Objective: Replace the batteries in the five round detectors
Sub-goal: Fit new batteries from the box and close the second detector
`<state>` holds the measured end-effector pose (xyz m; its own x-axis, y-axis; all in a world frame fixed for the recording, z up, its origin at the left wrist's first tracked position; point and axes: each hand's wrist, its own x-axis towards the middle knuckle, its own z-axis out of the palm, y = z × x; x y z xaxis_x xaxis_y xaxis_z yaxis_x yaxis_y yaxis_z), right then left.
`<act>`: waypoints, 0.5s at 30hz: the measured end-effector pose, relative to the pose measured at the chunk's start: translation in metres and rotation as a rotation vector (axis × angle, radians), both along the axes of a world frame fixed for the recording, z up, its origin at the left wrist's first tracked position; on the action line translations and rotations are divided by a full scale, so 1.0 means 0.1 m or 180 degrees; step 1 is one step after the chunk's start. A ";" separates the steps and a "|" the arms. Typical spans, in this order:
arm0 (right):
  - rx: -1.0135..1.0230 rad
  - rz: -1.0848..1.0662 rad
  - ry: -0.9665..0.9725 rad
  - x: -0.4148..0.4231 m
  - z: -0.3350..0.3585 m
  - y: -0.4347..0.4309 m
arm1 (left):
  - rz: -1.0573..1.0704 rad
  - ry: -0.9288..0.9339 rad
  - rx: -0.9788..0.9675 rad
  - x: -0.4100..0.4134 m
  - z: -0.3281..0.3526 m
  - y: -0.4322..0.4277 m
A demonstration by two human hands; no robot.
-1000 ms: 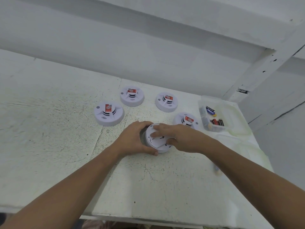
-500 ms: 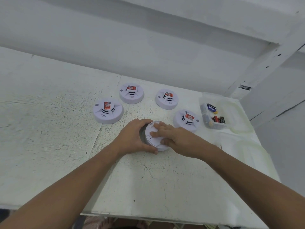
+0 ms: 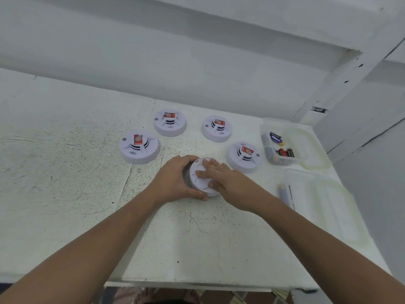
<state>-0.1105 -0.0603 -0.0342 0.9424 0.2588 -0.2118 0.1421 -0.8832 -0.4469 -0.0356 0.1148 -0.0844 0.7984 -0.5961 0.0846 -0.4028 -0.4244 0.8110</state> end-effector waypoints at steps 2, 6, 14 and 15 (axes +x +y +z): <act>0.0022 -0.0067 -0.0048 -0.01 -0.02 0.02 | -0.0007 0.0012 -0.0007 0.00 -0.01 0.00; 0.0053 -0.0196 -0.0130 -0.05 -0.06 0.07 | 0.0039 0.0098 -0.0069 -0.01 -0.01 0.00; 0.0758 -0.0742 -0.0506 -0.16 -0.20 0.07 | 0.0124 0.0305 -0.0258 -0.07 0.02 0.01; 0.0897 -0.0972 -0.0584 -0.20 -0.24 0.07 | 0.0133 0.0309 -0.0274 -0.08 0.03 0.02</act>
